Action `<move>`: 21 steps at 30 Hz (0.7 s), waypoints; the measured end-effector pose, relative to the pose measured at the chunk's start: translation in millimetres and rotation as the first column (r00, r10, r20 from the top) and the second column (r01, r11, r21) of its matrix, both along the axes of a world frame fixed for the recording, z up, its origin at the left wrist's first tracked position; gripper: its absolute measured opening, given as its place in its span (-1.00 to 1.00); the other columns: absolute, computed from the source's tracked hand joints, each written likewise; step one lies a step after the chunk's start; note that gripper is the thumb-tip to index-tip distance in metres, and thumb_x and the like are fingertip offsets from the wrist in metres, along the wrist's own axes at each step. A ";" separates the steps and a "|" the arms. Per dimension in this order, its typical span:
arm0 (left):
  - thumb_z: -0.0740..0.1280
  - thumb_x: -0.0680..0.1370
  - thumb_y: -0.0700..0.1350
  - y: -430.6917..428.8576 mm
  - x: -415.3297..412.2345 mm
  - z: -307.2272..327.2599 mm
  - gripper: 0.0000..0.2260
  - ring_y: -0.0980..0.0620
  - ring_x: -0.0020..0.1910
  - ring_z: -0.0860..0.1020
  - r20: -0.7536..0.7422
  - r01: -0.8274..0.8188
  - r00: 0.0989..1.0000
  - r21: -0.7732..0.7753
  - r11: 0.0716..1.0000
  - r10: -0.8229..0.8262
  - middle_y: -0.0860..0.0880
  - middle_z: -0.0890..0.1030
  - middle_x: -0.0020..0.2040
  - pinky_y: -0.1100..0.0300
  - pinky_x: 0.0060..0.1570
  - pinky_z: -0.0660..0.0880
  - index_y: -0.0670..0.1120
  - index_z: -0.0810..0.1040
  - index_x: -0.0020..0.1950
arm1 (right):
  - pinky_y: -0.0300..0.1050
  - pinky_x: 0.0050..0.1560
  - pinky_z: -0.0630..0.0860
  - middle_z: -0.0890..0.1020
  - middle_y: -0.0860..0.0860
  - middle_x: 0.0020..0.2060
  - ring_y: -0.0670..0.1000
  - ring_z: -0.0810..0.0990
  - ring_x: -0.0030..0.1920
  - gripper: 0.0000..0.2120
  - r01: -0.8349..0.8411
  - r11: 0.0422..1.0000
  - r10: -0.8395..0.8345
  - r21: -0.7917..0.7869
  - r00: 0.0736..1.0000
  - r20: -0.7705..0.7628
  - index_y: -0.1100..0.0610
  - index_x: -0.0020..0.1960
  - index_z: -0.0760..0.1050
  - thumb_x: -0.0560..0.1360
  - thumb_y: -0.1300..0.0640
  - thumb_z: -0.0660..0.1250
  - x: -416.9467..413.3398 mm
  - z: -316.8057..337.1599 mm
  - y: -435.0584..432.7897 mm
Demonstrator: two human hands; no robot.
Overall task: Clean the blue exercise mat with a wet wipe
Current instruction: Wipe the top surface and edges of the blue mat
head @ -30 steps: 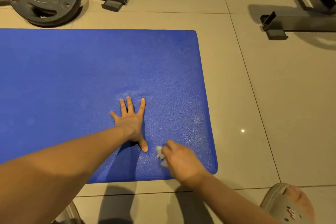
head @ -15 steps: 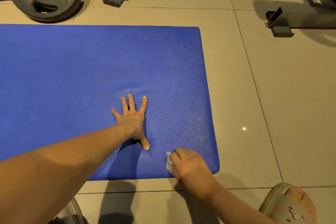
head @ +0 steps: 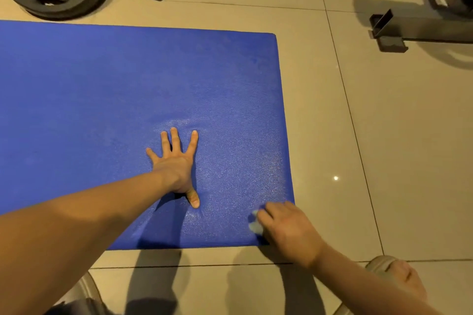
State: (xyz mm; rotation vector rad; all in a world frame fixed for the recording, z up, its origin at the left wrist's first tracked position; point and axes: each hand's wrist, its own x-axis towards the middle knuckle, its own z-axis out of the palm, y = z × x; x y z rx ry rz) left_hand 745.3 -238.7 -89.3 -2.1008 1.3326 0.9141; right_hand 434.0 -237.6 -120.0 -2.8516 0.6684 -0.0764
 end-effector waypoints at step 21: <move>0.68 0.02 0.31 0.3 -1.1 5.2 0.60 -0.32 0.52 -0.48 0.004 -0.025 1.000 -0.009 1.000 0.025 -0.23 -0.56 0.52 -0.52 0.43 -0.10 0.14 -0.65 0.45 | 0.00 -0.41 0.35 0.55 0.14 -0.21 0.22 0.54 -0.31 -0.89 0.295 0.953 -0.295 -0.063 0.955 0.010 0.14 -0.04 0.42 0.56 0.14 0.34 25.8 -8.4 -108.6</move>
